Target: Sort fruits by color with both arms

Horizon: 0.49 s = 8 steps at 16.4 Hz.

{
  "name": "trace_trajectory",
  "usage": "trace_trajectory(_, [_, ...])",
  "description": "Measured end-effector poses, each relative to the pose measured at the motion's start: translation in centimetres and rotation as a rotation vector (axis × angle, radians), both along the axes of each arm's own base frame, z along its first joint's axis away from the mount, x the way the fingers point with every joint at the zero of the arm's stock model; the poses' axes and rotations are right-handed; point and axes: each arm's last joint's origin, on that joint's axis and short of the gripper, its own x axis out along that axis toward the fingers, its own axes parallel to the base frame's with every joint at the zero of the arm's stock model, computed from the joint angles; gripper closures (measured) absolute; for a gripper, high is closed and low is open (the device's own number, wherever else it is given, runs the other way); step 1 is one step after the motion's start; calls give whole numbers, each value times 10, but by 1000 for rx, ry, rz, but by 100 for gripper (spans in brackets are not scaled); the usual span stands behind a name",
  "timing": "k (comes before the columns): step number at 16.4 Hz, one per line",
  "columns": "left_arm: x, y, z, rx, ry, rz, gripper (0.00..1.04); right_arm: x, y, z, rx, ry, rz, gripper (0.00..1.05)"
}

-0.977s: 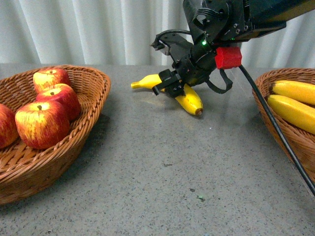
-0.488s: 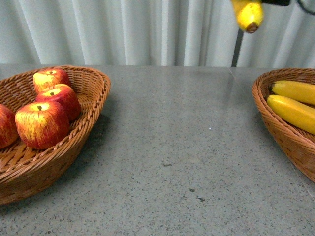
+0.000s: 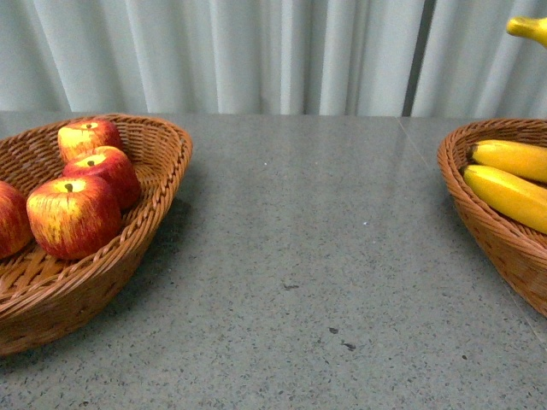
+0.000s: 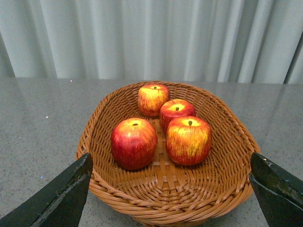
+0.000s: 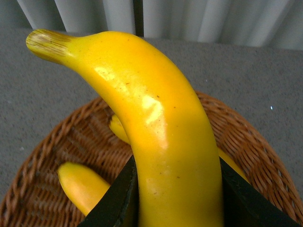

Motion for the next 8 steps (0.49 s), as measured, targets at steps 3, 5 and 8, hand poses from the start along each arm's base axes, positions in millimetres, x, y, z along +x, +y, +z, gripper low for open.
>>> trace_trajectory(3, [0, 0, 0, 0, 0, 0, 7, -17, -7, -28, -28, 86, 25, 58])
trace_trajectory(5, [0, 0, 0, 0, 0, 0, 7, -18, -6, -24, -26, 65, 36, 36])
trace_trajectory(8, [0, 0, 0, 0, 0, 0, 7, -28, 7, 6, 10, -40, 75, 4])
